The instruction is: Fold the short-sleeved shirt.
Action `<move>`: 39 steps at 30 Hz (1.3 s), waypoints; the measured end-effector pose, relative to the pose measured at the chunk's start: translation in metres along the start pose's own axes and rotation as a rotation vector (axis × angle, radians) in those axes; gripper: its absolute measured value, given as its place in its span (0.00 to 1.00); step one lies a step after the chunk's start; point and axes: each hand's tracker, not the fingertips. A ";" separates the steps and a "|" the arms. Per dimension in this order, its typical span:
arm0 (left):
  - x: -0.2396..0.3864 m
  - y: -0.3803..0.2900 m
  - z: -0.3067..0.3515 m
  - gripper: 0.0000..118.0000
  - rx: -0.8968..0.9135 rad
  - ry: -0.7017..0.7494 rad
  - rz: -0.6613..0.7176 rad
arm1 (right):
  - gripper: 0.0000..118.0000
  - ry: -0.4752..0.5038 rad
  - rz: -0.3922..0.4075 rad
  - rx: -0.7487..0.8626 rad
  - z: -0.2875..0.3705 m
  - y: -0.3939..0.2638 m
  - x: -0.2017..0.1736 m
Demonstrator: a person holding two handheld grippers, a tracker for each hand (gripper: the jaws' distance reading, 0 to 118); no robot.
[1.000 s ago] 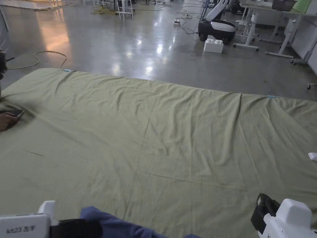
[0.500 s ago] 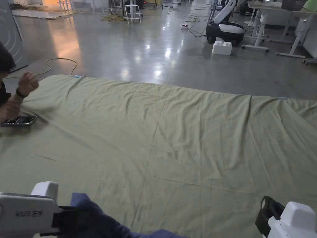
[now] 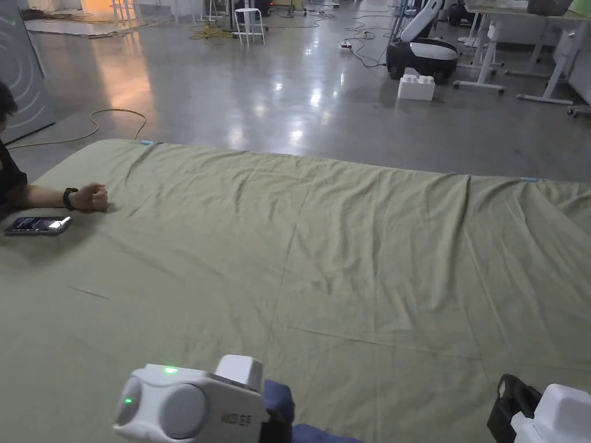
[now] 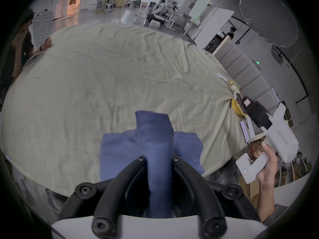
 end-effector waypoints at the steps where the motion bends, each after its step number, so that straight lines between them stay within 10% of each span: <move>1: 0.007 -0.002 -0.010 0.14 -0.003 0.002 -0.004 | 0.02 -0.002 -0.003 -0.002 0.001 -0.001 0.002; 13: 0.057 -0.023 -0.079 0.16 -0.064 0.042 -0.051 | 0.02 -0.049 0.004 -0.017 0.011 -0.006 0.022; 18: 0.043 -0.020 -0.069 0.49 -0.044 -0.160 0.070 | 0.02 -0.053 0.001 -0.018 0.015 -0.005 0.025; 22: 0.035 -0.019 -0.051 0.50 -0.016 -0.224 0.071 | 0.02 -0.058 0.009 -0.016 0.019 -0.003 0.028; 25: 0.029 -0.020 -0.045 0.46 0.015 -0.241 0.062 | 0.02 -0.067 0.008 -0.013 0.022 -0.003 0.031; 28: 0.029 -0.024 -0.056 0.18 -0.005 -0.220 0.064 | 0.02 -0.074 0.006 -0.018 0.023 -0.004 0.032; 39: 0.048 -0.049 -0.126 0.10 -0.079 -0.168 0.039 | 0.02 -0.066 0.009 -0.029 0.024 -0.008 0.028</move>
